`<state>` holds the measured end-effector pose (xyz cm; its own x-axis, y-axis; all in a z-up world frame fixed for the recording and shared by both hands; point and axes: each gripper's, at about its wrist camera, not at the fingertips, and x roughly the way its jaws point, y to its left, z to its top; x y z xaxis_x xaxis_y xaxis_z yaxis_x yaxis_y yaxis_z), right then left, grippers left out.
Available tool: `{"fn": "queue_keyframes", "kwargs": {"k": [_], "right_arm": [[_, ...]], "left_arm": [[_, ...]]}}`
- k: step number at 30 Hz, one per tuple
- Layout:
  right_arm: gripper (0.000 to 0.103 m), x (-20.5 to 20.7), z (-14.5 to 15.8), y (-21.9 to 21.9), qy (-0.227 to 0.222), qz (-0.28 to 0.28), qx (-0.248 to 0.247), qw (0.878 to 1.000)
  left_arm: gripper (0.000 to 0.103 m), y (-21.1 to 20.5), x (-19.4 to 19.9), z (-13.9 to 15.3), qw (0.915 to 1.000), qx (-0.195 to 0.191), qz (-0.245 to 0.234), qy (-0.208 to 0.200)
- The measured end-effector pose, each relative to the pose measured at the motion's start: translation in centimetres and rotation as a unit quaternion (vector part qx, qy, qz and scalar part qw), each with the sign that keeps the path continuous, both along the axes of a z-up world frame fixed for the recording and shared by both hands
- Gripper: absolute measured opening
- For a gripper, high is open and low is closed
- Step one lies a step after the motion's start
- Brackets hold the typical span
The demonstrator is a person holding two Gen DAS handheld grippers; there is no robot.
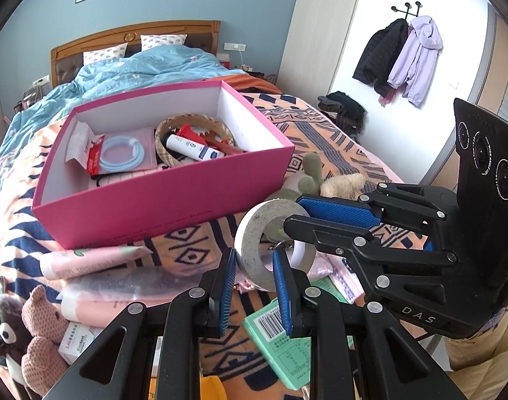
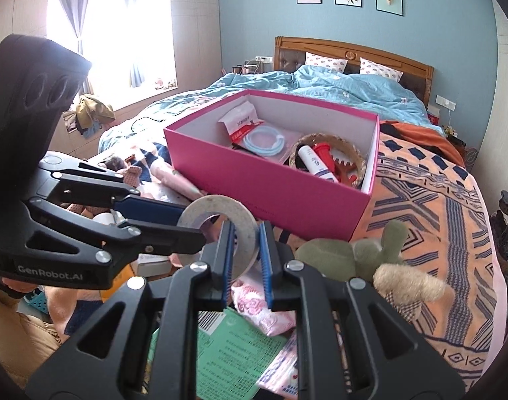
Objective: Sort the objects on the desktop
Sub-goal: 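Carry the tape roll with the right gripper over the pink box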
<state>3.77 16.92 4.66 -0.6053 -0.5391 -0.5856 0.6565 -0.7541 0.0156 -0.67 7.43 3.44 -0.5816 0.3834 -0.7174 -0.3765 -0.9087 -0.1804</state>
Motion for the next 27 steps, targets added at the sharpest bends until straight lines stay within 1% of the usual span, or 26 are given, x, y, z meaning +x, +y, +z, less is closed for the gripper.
{"fn": "queue_keyframes", "kwargs": {"k": [10, 27], "right_arm": [[0.017, -1.0, 0.5, 0.2, 0.007, -0.002, -0.006, 1.000], [0.017, -2.7, 2.5, 0.6, 0.035, -0.013, -0.015, 0.999]], "left_arm": [[0.022, 0.0, -0.8, 0.6, 1.0000, 0.004, 0.001, 0.007], [0.022, 0.4, -2.5, 2.6, 0.9992, -0.002, 0.002, 0.039]]}}
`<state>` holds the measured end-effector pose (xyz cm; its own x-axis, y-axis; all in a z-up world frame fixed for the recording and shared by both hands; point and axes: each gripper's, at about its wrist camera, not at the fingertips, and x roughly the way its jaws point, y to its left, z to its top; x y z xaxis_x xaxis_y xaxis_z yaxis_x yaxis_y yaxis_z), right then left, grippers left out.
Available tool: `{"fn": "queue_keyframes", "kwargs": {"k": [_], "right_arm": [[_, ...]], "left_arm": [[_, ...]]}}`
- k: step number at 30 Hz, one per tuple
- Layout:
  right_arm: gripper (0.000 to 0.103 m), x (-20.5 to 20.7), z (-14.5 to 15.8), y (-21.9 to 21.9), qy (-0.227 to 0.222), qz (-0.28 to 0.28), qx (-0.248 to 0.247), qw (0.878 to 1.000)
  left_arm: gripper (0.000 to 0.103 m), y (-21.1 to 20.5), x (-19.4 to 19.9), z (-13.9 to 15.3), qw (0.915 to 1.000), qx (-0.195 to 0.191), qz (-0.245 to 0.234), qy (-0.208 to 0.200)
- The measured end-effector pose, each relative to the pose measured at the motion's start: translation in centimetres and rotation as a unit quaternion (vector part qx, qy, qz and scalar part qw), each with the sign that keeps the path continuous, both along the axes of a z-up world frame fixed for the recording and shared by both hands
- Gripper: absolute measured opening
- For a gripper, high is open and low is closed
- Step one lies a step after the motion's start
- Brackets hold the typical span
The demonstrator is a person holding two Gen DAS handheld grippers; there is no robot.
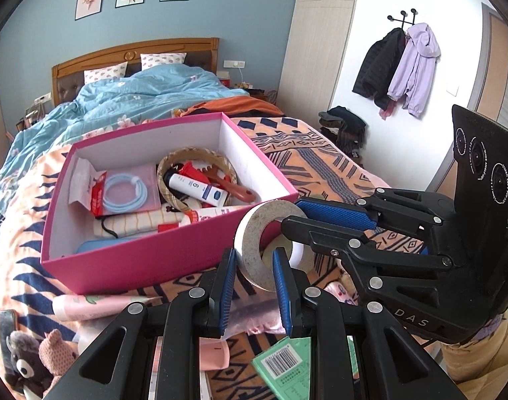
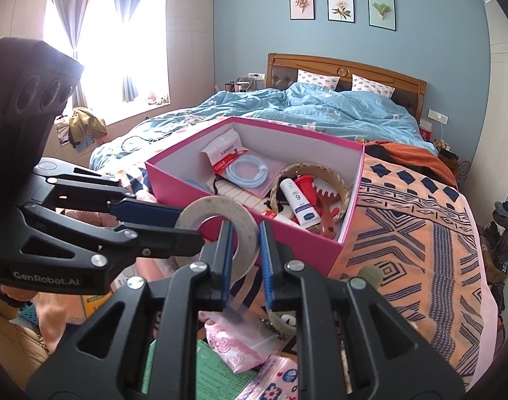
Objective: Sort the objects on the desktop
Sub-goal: 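Carry the tape roll with the right gripper over the pink box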
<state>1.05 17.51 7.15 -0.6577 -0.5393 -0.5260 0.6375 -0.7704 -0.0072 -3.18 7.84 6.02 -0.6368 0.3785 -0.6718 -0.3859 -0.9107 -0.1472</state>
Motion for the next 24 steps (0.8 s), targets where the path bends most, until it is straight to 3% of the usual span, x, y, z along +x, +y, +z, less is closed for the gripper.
{"fn": "queue_keyframes", "kwargs": {"k": [24], "right_arm": [[0.017, -2.1, 1.0, 0.2, 0.011, -0.006, -0.005, 1.000]], "left_arm": [[0.022, 0.3, -2.5, 0.8, 0.9999, -0.007, 0.003, 0.013]]}}
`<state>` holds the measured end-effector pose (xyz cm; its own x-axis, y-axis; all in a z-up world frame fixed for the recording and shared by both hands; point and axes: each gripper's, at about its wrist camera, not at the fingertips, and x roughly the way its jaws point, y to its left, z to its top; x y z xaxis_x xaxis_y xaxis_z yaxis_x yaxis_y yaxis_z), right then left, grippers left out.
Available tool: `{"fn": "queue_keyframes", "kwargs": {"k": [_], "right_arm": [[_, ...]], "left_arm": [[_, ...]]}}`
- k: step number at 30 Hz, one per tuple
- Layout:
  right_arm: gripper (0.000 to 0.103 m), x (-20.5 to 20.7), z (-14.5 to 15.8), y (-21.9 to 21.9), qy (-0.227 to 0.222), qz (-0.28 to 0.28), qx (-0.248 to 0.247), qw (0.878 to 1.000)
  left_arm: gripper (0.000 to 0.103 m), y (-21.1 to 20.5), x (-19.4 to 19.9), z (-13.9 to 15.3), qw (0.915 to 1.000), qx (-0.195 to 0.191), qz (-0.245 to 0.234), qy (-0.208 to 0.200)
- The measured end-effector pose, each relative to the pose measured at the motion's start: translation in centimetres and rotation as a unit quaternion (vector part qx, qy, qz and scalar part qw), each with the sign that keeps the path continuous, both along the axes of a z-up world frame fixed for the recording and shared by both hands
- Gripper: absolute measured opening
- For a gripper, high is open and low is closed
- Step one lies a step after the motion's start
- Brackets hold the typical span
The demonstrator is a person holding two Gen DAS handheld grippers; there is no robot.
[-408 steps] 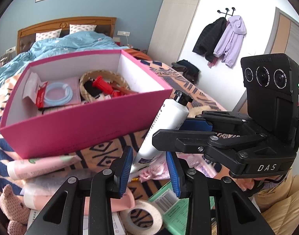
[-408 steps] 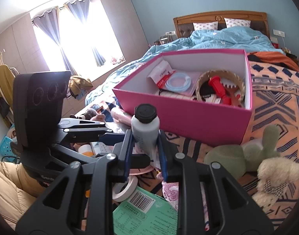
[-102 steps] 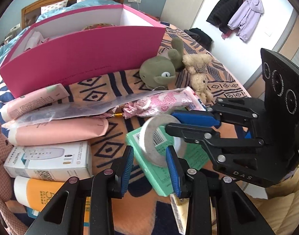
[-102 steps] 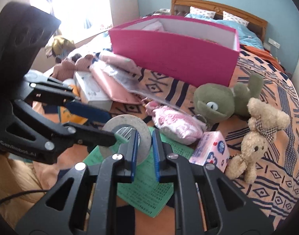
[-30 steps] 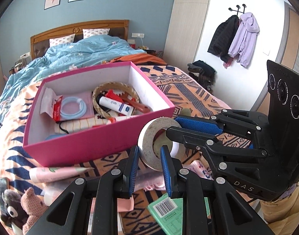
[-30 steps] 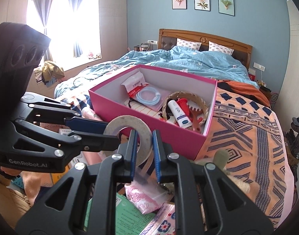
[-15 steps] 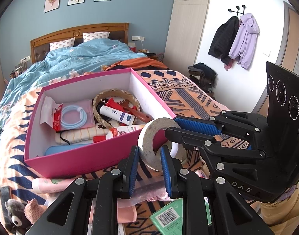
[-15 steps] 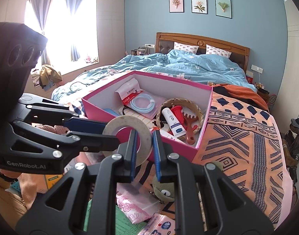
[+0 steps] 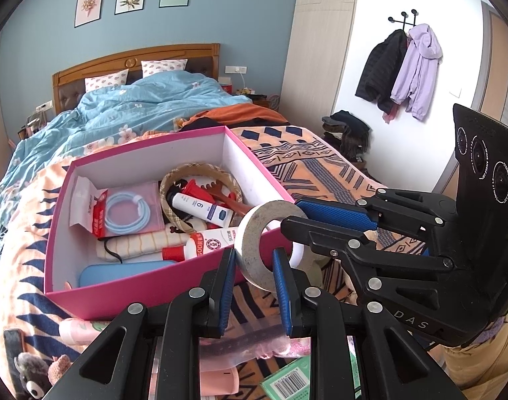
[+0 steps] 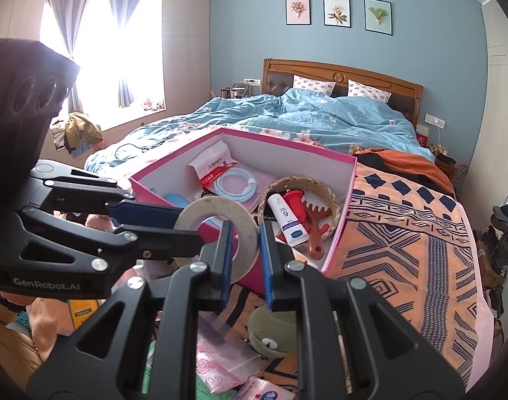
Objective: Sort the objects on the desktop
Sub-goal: 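Carry the tape roll with the right gripper over the pink box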
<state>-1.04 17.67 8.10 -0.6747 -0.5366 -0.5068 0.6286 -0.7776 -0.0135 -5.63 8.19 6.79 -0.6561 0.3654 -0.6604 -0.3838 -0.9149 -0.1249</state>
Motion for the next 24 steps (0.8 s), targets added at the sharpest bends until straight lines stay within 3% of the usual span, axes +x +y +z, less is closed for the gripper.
{"fn": "queue_keyframes", "kwargs": {"k": [24], "right_arm": [[0.017, -1.4, 0.6, -0.1, 0.007, -0.002, 0.007, 1.000]], "left_arm": [[0.022, -0.1, -1.3, 0.5, 1.0000, 0.002, -0.001, 0.007]]}}
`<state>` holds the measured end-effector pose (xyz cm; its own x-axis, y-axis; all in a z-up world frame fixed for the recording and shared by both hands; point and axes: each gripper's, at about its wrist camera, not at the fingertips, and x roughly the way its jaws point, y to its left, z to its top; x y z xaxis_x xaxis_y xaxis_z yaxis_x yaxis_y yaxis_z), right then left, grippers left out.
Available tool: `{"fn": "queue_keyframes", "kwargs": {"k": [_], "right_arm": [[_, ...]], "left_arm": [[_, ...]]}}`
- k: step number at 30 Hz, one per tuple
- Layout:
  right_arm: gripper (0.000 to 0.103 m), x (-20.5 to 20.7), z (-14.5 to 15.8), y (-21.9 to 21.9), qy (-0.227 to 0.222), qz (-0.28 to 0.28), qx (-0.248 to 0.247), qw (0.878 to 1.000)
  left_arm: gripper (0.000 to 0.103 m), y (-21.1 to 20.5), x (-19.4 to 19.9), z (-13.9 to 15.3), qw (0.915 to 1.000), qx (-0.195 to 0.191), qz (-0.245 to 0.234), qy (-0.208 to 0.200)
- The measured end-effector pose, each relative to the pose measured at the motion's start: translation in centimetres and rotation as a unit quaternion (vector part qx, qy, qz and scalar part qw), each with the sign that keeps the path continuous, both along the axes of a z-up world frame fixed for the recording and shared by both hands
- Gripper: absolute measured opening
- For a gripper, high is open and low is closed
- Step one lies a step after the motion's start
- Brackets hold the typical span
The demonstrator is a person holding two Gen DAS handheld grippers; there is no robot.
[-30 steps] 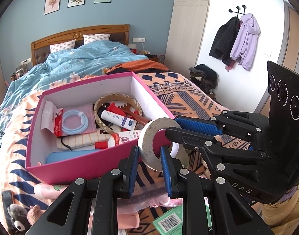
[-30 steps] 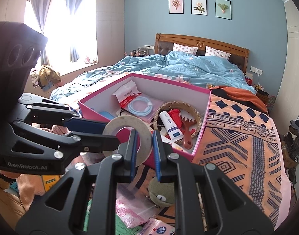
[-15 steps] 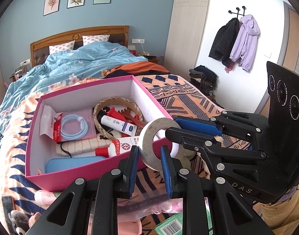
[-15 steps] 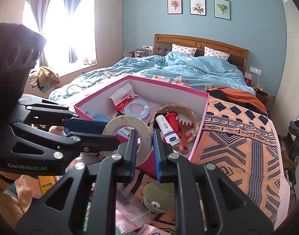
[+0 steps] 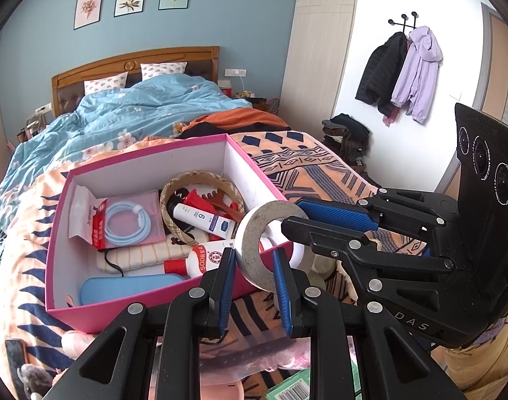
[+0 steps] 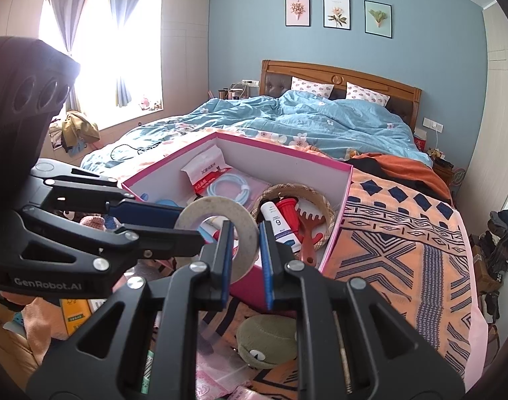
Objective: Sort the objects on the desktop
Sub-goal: 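Carry the tape roll with the right gripper over the pink box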
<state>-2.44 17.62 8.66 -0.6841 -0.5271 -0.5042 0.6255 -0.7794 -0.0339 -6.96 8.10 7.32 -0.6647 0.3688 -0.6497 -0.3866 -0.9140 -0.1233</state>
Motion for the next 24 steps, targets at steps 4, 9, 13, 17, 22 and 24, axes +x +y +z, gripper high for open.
{"fn": "queue_keyframes", "kwargs": {"k": [4, 9, 13, 17, 22, 24], "right_arm": [[0.017, 0.0, 0.1, 0.0, 0.002, -0.001, 0.001, 1.000], [0.017, -0.3, 0.4, 0.0, 0.005, -0.002, 0.000, 1.000], [0.017, -0.6, 0.5, 0.1, 0.008, -0.004, 0.000, 1.000], [0.017, -0.8, 0.6, 0.2, 0.009, -0.006, -0.001, 1.000], [0.017, -1.2, 0.6, 0.2, 0.010, -0.008, 0.000, 1.000], [0.017, -1.4, 0.6, 0.2, 0.010, -0.009, 0.001, 1.000]], "left_arm": [[0.022, 0.0, -0.2, 0.1, 1.0000, -0.001, 0.000, 0.002], [0.022, 0.2, -0.4, 0.4, 1.0000, -0.004, -0.001, 0.008], [0.022, 0.2, -0.6, 0.5, 0.9999, -0.004, 0.000, 0.009], [0.022, 0.3, -0.9, 0.7, 0.9999, -0.006, 0.000, 0.011], [0.022, 0.4, -1.2, 0.8, 0.9999, -0.008, 0.000, 0.012], [0.022, 0.5, -1.3, 0.8, 0.9999, -0.008, 0.000, 0.011]]}}
